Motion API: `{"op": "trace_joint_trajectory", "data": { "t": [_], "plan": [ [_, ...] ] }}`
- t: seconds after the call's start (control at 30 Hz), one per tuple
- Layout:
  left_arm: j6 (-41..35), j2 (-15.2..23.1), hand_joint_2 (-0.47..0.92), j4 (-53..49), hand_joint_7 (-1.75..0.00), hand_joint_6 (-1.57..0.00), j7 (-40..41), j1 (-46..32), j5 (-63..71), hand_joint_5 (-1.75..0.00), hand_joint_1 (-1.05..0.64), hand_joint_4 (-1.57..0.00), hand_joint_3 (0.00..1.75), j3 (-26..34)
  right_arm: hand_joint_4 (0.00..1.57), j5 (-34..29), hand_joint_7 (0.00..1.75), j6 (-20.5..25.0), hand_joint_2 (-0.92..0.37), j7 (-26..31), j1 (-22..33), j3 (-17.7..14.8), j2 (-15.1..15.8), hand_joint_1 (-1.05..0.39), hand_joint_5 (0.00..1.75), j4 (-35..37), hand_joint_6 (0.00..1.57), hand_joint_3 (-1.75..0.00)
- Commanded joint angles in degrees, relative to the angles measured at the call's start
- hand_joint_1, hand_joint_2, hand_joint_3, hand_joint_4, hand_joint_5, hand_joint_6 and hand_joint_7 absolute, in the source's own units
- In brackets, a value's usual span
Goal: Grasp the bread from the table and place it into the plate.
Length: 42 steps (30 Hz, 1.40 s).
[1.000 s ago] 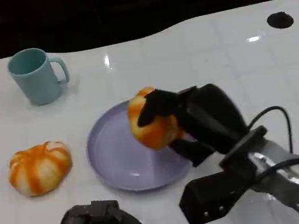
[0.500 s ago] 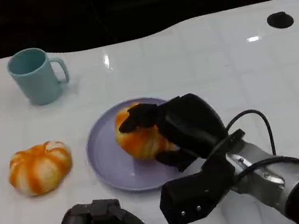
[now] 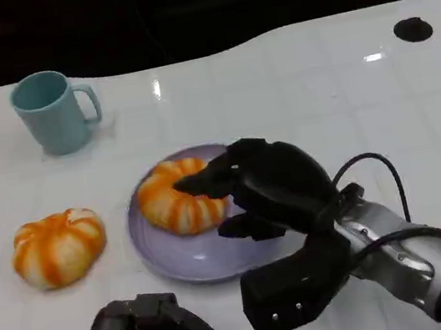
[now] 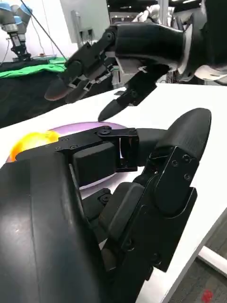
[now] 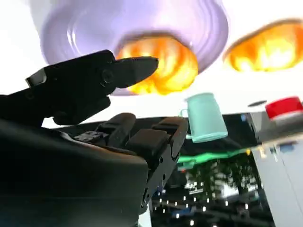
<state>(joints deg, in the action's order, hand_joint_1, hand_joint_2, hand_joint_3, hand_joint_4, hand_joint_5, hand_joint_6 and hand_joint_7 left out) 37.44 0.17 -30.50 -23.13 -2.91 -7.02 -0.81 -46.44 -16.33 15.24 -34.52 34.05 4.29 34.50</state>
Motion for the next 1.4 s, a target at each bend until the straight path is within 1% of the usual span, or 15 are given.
{"op": "trace_joint_trajectory", "data": {
  "t": [0.03,0.17,0.33,0.47,0.53,0.67,0.8,0.9,1.0,1.07,1.13,1.2,1.23,1.33,1.4],
  "plan": [
    [-0.1,0.8,0.88,0.4,-0.67,-1.33,0.7,-0.3,0.3,-1.00,-1.05,-1.22,0.00,0.2,0.27,1.7,0.00,0.8,-0.92,-4.3,3.0,-1.4,2.8,-0.50,0.27,-6.8,0.47,-0.06],
    [-0.5,0.7,0.89,0.7,-0.67,-1.33,0.6,-0.3,0.0,-1.00,-1.05,-1.22,0.00,0.2,0.28,4.3,0.01,0.6,-0.92,-6.9,6.0,-3.3,4.3,-0.49,0.29,-12.5,0.46,-0.07],
    [0.0,0.8,0.89,0.4,-0.67,-1.32,0.4,-0.3,0.0,-1.00,-1.05,-1.21,0.00,0.2,0.36,8.8,0.03,-3.2,-0.92,-7.0,10.8,-6.7,5.9,-0.44,0.37,-18.1,0.51,-0.04],
    [0.0,0.8,0.89,0.5,-0.67,-1.32,1.0,-0.3,0.5,-1.00,-1.05,-1.22,0.00,0.2,0.41,15.8,0.04,-7.1,-0.92,-9.1,15.1,-9.9,6.7,-0.38,0.43,-20.8,0.56,-0.03],
    [0.4,0.9,0.90,0.3,-0.67,-1.32,1.3,-0.2,1.0,-1.00,-1.05,-1.21,0.01,0.1,0.44,23.1,0.05,-7.7,-0.92,-13.8,18.1,-11.9,6.9,-0.33,0.47,-22.7,0.58,-0.06],
    [0.3,0.9,0.91,0.0,-0.67,-1.32,0.8,0.0,0.5,-1.01,-1.05,-1.20,0.01,0.2,0.48,37.1,0.07,-5.6,-0.92,-22.4,23.9,-15.6,6.4,-0.25,0.62,-27.2,0.65,-0.13],
    [0.6,0.9,0.90,-0.2,-0.67,-1.32,0.5,0.1,0.3,-1.01,-1.05,-1.20,0.00,0.2,0.60,44.1,0.13,-2.5,-0.92,-26.3,28.4,-19.0,6.1,-0.22,0.74,-31.4,0.79,-0.17],
    [0.2,0.9,0.89,0.0,-0.67,-1.32,0.5,0.1,0.1,-1.01,-1.05,-1.20,0.00,0.2,0.69,50.0,0.17,-1.7,-0.91,-30.2,31.0,-21.6,6.5,-0.14,0.79,-33.1,0.89,-0.23],
    [0.2,0.9,0.89,0.0,-0.67,-1.32,0.4,0.1,0.0,-1.01,-1.05,-1.20,0.00,0.1,0.78,55.4,0.26,-0.1,-0.76,-33.7,33.4,-23.9,6.6,-0.12,0.86,-34.6,0.97,-0.55],
    [0.3,0.9,0.89,0.0,-0.67,-1.32,0.6,0.1,0.2,-1.01,-1.05,-1.19,0.00,0.1,0.82,57.3,0.45,0.7,-0.77,-35.6,34.9,-25.3,7.1,-0.14,1.02,-35.4,0.98,-0.58],
    [0.2,0.9,0.89,0.0,-0.67,-1.32,0.8,0.1,0.3,-1.01,-1.05,-1.20,0.00,0.1,0.82,58.3,0.85,1.9,-0.82,-37.3,36.4,-26.5,8.2,-0.15,1.26,-36.6,0.87,-0.56],
    [-0.3,0.9,0.89,0.2,-0.67,-1.32,0.9,0.0,0.2,-1.01,-1.05,-1.20,0.00,0.1,0.83,58.6,1.06,2.9,-0.80,-38.3,37.7,-27.4,8.8,-0.16,1.42,-37.7,0.84,-0.62],
    [-0.1,0.8,0.89,0.1,-0.67,-1.32,0.8,0.0,0.2,-1.02,-1.05,-1.20,0.00,0.1,0.84,57.6,1.17,2.5,-0.73,-38.1,38.5,-27.8,9.0,-0.16,1.52,-38.0,0.83,-0.75],
    [0.1,0.6,0.88,0.0,-0.67,-1.32,0.1,-0.1,-0.6,-1.01,-1.05,-1.20,0.00,0.1,0.82,55.1,1.35,0.4,-0.57,-37.7,40.5,-28.8,9.6,-0.17,1.70,-38.3,0.81,-1.03],
    [0.1,0.6,0.88,-0.2,-0.67,-1.32,-0.3,-0.2,-1.0,-1.01,-1.05,-1.20,0.00,0.1,0.79,54.0,1.40,-0.2,-0.55,-37.3,41.6,-29.3,9.8,-0.17,1.73,-38.5,0.79,-1.06]
  ]
}}
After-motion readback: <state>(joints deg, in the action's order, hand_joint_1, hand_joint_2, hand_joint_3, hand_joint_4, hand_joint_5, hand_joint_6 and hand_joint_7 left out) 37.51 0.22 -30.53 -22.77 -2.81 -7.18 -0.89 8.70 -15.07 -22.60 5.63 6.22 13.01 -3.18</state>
